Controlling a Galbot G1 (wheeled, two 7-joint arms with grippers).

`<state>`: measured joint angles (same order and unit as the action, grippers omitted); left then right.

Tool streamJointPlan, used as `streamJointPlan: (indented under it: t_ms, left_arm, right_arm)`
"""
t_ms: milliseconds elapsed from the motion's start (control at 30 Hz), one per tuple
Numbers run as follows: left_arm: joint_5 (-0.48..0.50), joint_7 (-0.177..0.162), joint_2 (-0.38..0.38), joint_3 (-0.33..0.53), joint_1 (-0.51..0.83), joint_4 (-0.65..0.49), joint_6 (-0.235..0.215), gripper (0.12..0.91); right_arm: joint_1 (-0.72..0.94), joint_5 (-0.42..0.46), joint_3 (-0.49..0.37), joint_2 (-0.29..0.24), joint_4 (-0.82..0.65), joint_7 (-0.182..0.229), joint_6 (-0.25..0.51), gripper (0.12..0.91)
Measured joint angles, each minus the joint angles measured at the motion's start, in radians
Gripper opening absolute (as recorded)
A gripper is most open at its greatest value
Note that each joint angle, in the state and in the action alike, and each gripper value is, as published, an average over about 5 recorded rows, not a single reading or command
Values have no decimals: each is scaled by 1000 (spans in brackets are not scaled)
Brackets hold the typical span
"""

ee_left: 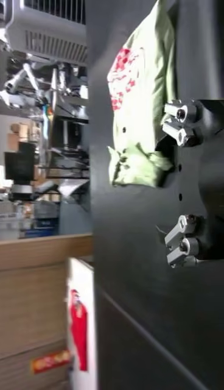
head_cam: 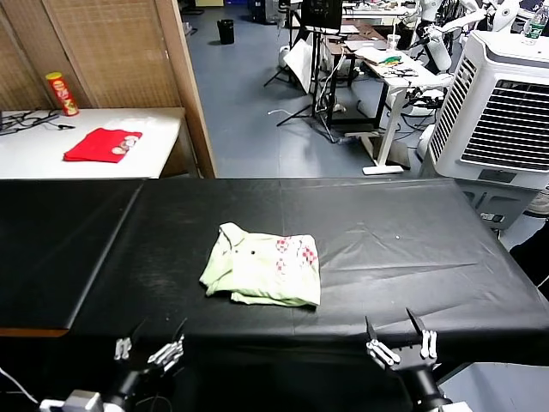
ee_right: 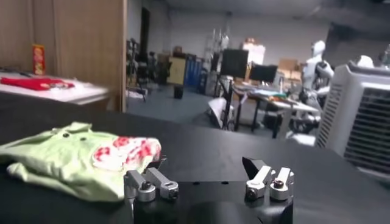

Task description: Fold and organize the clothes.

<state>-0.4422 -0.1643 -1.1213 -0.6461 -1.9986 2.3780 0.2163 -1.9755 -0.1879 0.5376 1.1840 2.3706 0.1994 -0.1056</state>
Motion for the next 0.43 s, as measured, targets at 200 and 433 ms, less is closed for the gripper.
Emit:
streamJointPlan:
  t_ms: [200,433]
  left_arm:
    - [-24,-2,4,-37,-57,52,27,798]
    - [-30,-2,0,-46,-75,83,35,798]
  right_arm:
    - [-45,-40,-9,16,34,46,-50,798]
    - [-56,-39,-9,17,41,45,-51,798]
